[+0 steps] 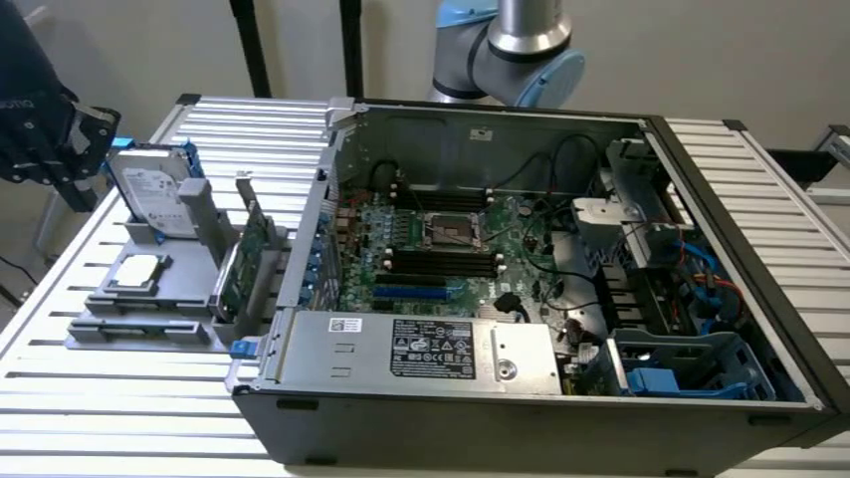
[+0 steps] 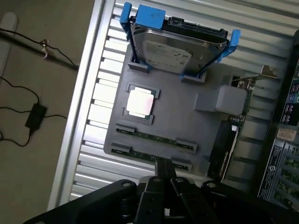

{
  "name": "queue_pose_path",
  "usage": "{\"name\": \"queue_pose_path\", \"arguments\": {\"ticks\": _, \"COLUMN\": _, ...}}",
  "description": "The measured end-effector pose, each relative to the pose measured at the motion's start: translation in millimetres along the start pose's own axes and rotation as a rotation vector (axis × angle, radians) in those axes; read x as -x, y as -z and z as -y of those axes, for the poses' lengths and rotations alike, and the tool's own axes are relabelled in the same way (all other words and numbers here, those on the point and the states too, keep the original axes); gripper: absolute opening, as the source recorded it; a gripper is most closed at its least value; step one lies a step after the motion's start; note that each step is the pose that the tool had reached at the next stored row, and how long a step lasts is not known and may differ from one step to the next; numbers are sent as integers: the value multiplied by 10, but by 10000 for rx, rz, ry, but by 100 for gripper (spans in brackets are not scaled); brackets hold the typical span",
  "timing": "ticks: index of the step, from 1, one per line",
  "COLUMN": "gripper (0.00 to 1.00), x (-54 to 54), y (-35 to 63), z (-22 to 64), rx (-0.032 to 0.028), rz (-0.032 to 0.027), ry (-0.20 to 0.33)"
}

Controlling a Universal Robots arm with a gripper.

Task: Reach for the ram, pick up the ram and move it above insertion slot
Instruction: 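Reach for the ram, then pick up the ram and move it above insertion slot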

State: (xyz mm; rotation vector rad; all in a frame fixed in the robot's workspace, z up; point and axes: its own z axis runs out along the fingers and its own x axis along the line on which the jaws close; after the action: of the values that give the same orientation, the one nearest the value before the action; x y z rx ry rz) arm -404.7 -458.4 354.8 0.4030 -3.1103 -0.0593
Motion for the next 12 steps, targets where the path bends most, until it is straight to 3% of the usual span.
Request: {"name": "queue_pose_path", "arguments": {"ticks": 12, "gripper": 11, "x": 0, "y": 0, "z": 0, "rx": -13, "rz": -33, "ry": 2181}}
